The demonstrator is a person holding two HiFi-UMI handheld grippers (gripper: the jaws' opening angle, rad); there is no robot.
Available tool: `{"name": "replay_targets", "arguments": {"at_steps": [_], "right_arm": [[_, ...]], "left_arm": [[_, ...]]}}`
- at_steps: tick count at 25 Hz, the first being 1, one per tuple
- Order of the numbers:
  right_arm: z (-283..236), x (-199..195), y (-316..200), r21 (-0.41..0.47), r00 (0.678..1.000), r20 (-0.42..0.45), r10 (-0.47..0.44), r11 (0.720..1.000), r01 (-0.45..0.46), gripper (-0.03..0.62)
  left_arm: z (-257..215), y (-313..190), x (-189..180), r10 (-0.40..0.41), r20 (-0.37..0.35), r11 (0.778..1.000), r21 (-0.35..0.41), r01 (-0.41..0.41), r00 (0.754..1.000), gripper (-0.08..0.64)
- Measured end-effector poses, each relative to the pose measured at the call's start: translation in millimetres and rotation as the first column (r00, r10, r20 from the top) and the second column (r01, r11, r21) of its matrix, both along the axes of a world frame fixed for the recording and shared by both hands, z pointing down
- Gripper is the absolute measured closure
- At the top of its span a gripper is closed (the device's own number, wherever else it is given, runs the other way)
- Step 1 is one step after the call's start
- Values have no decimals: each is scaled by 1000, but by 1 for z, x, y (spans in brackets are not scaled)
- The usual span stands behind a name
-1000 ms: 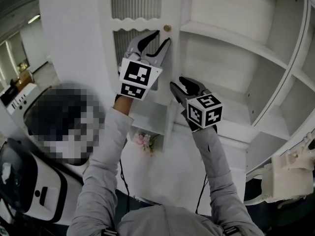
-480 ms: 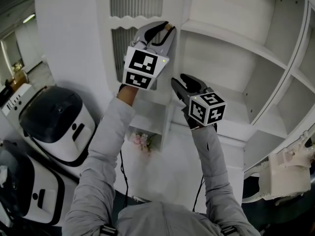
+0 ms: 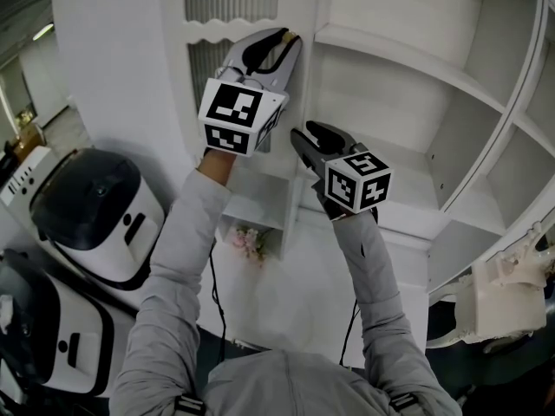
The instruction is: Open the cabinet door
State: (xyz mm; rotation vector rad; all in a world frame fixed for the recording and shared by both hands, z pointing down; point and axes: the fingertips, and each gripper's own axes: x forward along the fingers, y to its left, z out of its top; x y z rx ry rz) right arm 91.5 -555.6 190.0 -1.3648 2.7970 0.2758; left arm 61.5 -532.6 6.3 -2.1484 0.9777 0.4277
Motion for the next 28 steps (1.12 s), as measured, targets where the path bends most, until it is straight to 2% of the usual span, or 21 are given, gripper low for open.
{"name": "replay_targets", "arguments": {"at_steps": [2, 4, 6, 10, 15, 23, 28], "right_arm": [[1, -5, 0, -4, 1000, -15, -6, 1000, 6, 447], [1, -7, 1, 0, 1000, -28, -1, 1000, 1, 494], [1, -8, 3, -4, 1000, -22, 0, 1000, 0, 494], [-1, -10, 8, -39, 998, 62, -26, 999, 29, 499], [1, -12, 10, -39, 999, 39, 22, 999, -20, 503], [2, -29, 39, -22, 999, 16, 51, 998, -50, 503], [2, -42, 57, -19, 999, 43, -28, 999, 29, 515]], "left_arm": [[-1, 3, -2, 6, 0, 1000, 13, -6, 1000, 471], [-1, 5, -2, 9, 5, 1000, 16, -9, 1000, 471], [-1, 7, -3, 21, 6, 1000, 10, -21, 1000, 471], [-3, 15, -8, 84, -25, 996, -23, -85, 996, 469], [-3, 18, -8, 55, 32, 998, -31, -54, 998, 470], [-1, 44, -24, 108, 45, 994, -2, -108, 993, 469], [-1, 60, -39, 120, 54, 993, -10, -119, 991, 466]]}}
